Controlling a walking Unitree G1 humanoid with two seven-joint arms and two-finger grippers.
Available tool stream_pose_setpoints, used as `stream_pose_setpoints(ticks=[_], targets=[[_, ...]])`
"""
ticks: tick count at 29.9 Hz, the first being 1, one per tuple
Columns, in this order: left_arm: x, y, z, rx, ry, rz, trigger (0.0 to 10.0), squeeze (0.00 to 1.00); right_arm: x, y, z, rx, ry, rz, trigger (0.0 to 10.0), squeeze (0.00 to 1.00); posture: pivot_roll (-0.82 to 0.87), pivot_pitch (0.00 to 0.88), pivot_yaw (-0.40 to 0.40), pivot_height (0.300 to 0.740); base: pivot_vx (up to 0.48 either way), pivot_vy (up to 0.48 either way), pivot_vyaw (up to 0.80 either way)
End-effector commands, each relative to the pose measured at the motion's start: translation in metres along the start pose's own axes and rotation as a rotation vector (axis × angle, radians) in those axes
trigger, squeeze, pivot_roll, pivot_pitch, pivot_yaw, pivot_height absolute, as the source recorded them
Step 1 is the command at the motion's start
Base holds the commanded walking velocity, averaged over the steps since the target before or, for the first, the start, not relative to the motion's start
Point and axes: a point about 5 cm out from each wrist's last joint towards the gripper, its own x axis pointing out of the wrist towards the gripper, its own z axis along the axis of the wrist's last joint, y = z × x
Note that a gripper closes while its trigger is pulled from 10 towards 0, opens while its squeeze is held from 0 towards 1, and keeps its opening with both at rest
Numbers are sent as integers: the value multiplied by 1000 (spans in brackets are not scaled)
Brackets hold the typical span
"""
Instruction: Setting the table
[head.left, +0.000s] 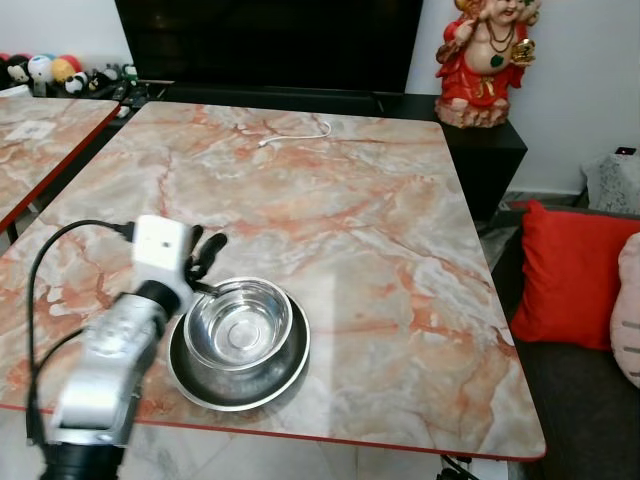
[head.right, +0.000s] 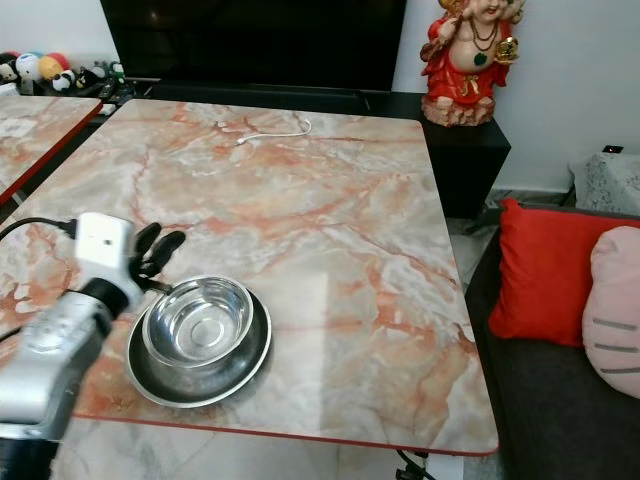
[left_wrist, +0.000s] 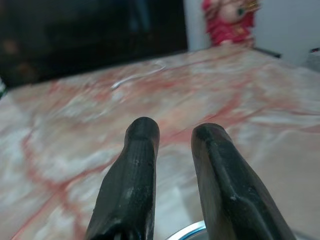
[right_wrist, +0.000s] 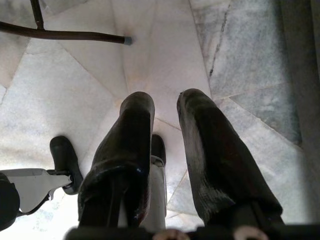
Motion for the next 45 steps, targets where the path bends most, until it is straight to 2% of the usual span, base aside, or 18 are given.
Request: stream_pose_setpoints(ticks=[1,5,15,22,28,45], targets=[[-1,-2,5,53,-38,6,10000,0,-1,-3,-1,-3,8,-8,10000,0,137,1,-46,740,0,0,0],[-2,-7,-4,49,-39,23,10000,0,-1,-3,-2,-2,9,-11,10000,0,136,0,-38,740,0,0,0],[1,-9,-9,52,-51,54,10000,0,0,-2,-1,16,1,-20,10000,0,114,0,-12,740,0,59,0],[2,-6,-9,65,-59,65,10000,0,0,-2,-1,-10,6,-10,10000,0,119,0,-13,740,0,387,0],[1,-4,-9,72,-62,74,10000,0,-1,-1,-2,-5,1,0,10000,0,120,0,-10,740,0,464,708],[5,5,-7,89,-73,100,10000,0,0,-1,-2,26,2,-13,10000,0,121,0,-13,740,0,480,0]])
